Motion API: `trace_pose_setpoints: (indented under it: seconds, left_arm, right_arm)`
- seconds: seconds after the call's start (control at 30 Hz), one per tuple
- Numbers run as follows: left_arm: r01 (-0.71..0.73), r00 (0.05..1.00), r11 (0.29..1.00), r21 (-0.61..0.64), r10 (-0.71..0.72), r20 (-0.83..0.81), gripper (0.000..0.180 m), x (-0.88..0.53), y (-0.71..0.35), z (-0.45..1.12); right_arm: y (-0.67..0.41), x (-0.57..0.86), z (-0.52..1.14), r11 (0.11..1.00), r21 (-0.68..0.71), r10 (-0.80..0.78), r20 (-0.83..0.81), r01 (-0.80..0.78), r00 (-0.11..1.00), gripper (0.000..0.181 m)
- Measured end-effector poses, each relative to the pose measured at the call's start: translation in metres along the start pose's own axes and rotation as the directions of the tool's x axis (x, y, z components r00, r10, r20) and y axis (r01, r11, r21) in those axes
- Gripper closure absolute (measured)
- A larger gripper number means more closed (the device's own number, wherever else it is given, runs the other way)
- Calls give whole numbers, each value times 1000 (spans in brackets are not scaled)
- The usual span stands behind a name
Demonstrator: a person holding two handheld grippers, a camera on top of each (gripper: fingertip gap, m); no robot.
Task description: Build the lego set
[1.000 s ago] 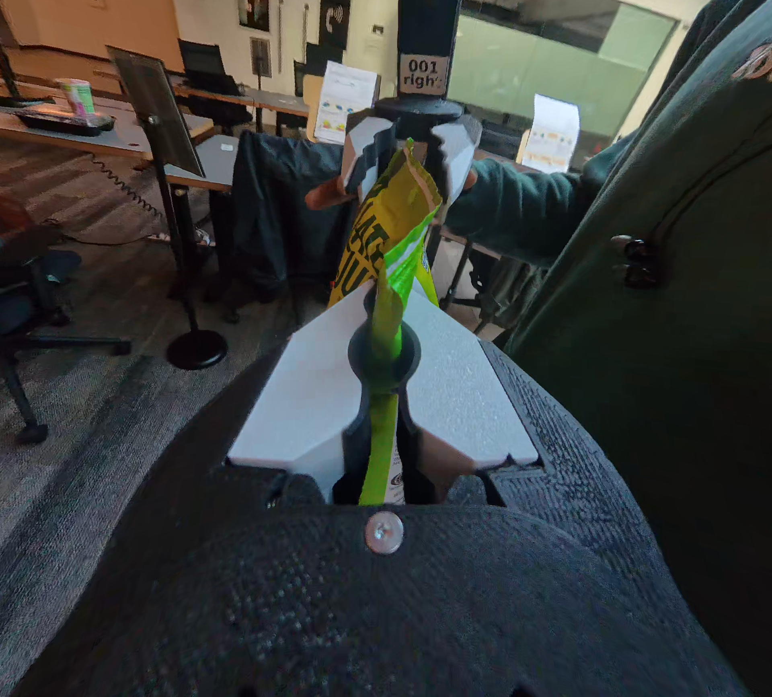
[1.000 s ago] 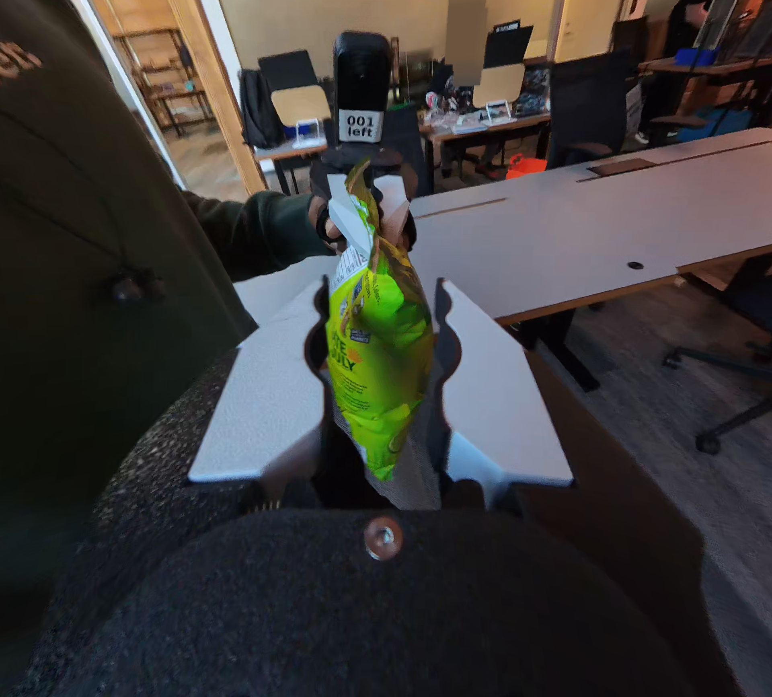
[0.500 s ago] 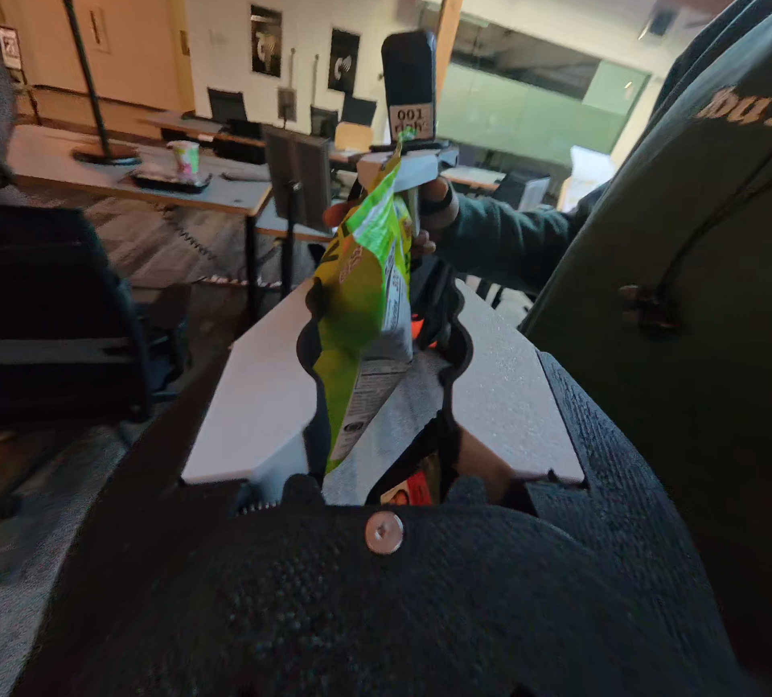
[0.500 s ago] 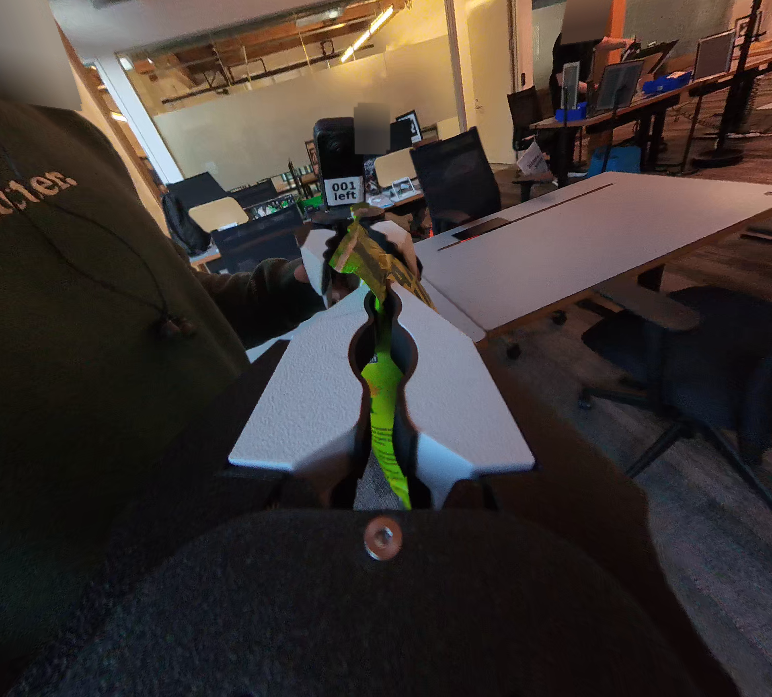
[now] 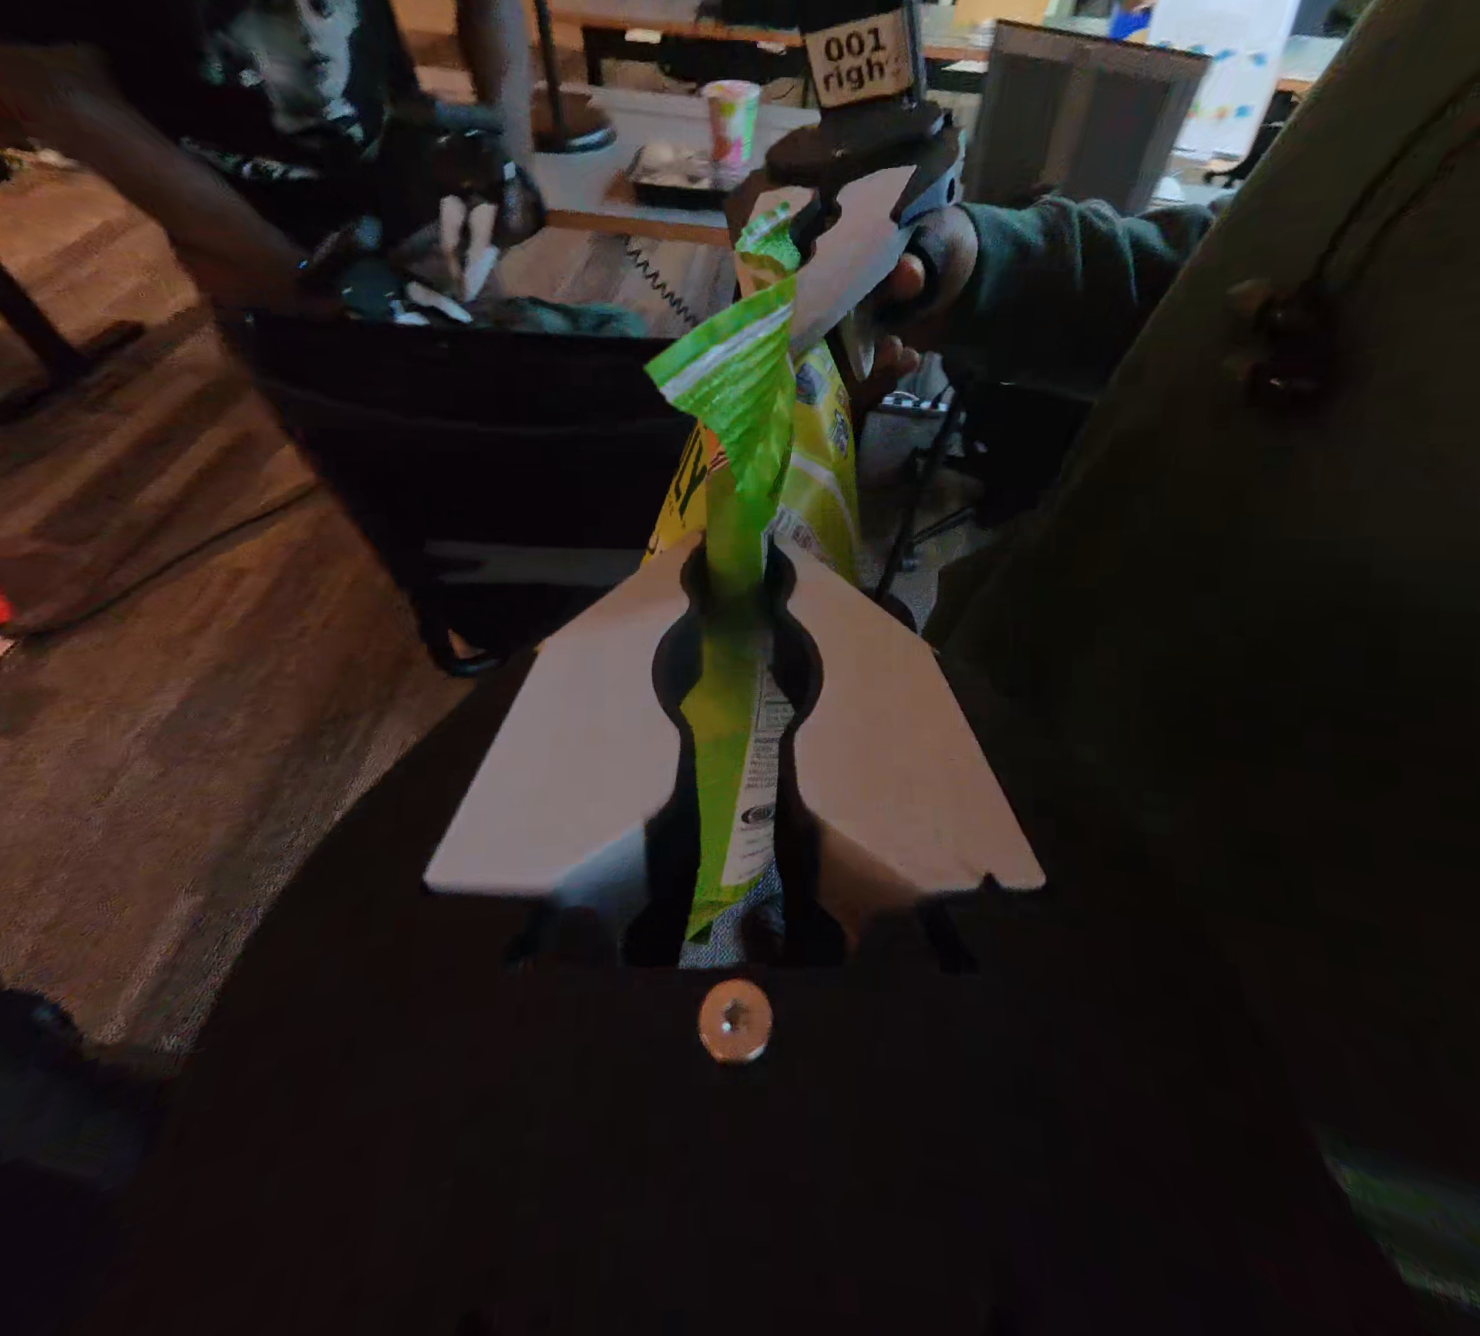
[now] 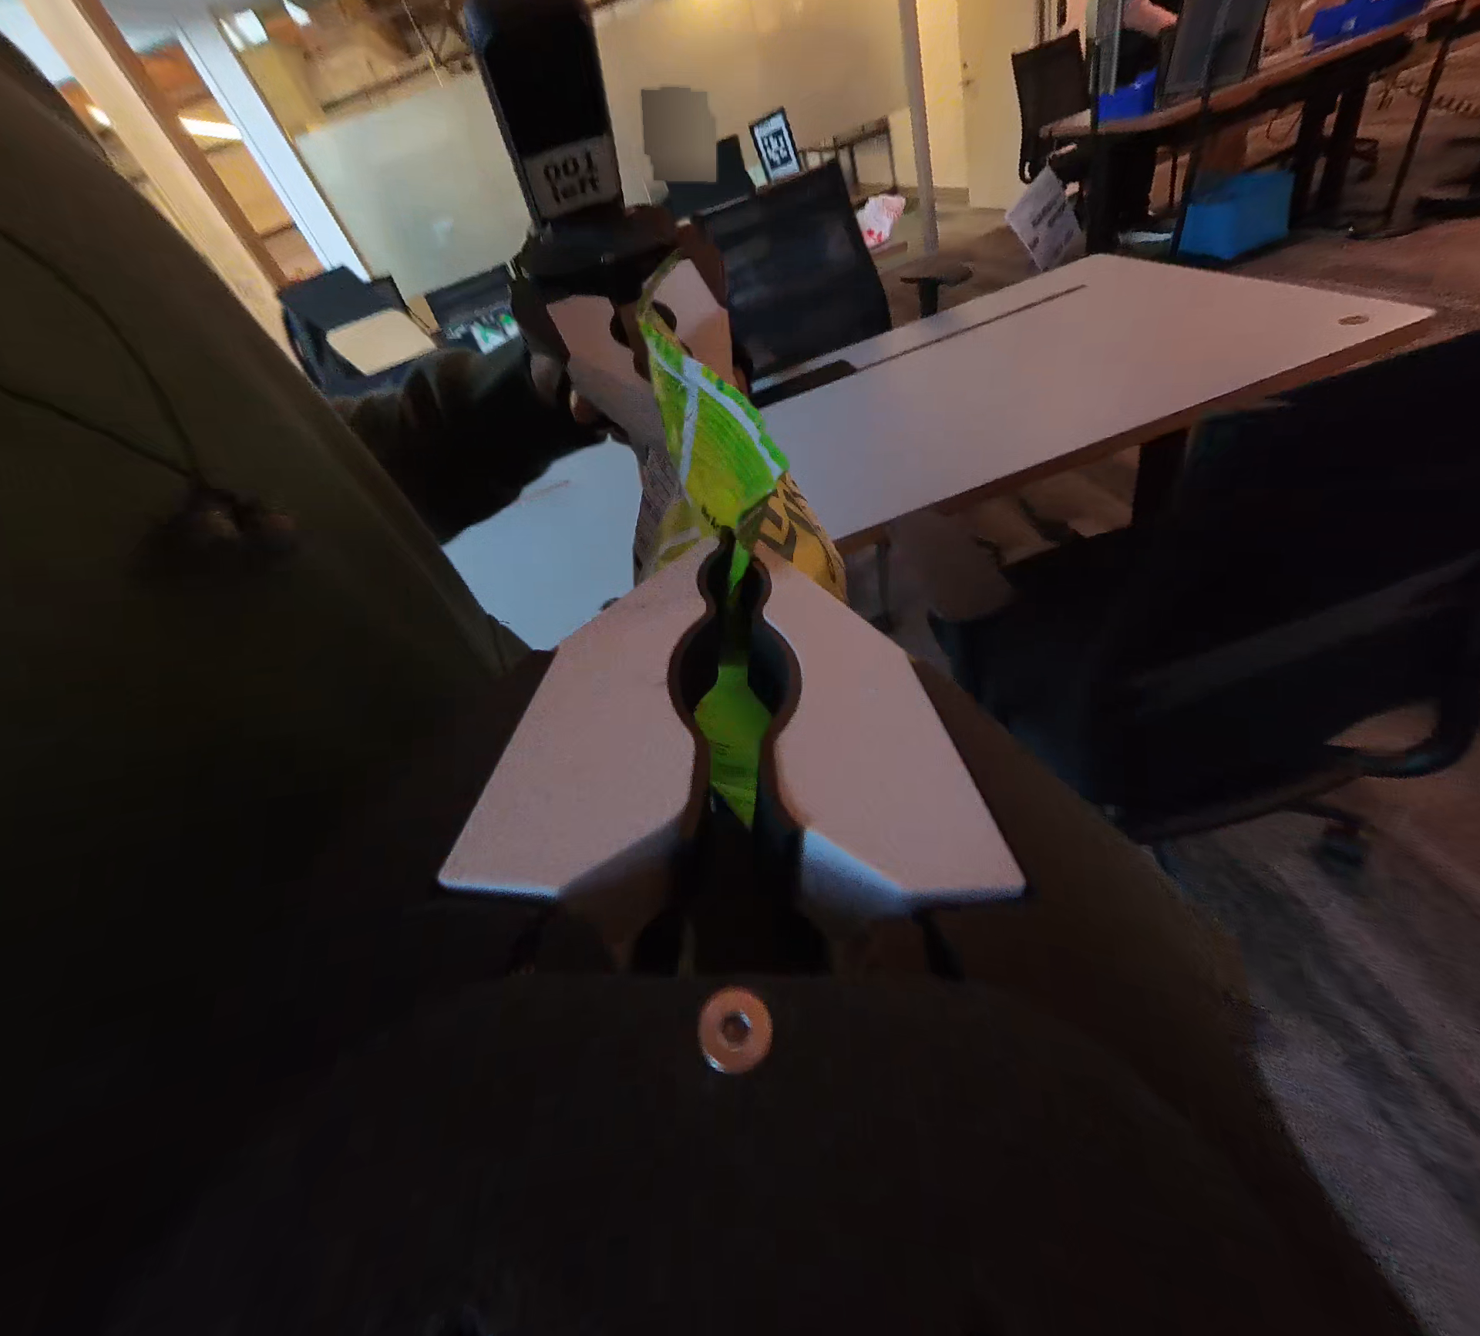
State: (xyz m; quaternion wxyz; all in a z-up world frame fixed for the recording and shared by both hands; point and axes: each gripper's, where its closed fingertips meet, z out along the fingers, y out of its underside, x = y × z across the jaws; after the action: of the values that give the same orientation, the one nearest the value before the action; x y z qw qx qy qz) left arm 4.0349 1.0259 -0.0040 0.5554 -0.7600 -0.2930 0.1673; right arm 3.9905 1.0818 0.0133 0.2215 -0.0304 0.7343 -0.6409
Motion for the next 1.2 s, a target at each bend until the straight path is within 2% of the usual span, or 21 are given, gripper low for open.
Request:
trace_pose_setpoints:
  seconds: [0.1,0.23,0.33,0.37,0.47,0.7,0.8,0.93,1.0,1.2]
  left_arm:
    - [23,991,999,44,-28,129,171,-98,-16,-3]
    - [33,974,963,266,-90,206,169,-230,-51,-22]
    - [-6,954,941,337,-96,284,153,-346,-61,-24]
    - [-5,953,934,357,-103,285,152,-386,-65,-23]
    - [22,958,923,384,-129,256,140,-500,-83,-9]
    - [16,970,929,371,-104,219,129,-719,-137,49]
    - [85,949,924,373,-189,251,123,-819,-129,74]
    - [152,876,917,369,-297,379,123,-951,-105,93]
    - [192,814,909,371,-358,457,128,-1020,-94,99]
    - [213,618,879,427,-460,638,124,-1198,-98,101]
  right_arm:
    - [-27,83,6,999,-21,-39,-37,38,999,181]
    - [-58,203,13,997,-17,-74,-104,73,992,181]
    - [-80,293,23,998,2,-66,-144,67,987,181]
    - [-88,325,28,998,3,-63,-161,64,985,181]
    - [-122,421,29,999,33,-8,-233,16,973,181]
    - [-206,640,23,996,94,40,-355,-7,934,181]
    - [-227,748,20,992,124,66,-377,-21,924,181]
    - [-250,896,9,989,149,59,-383,-1,922,181]
    - [-268,973,6,986,167,55,-377,10,924,181]
    - [-353,1182,27,989,142,-2,-333,52,943,181]
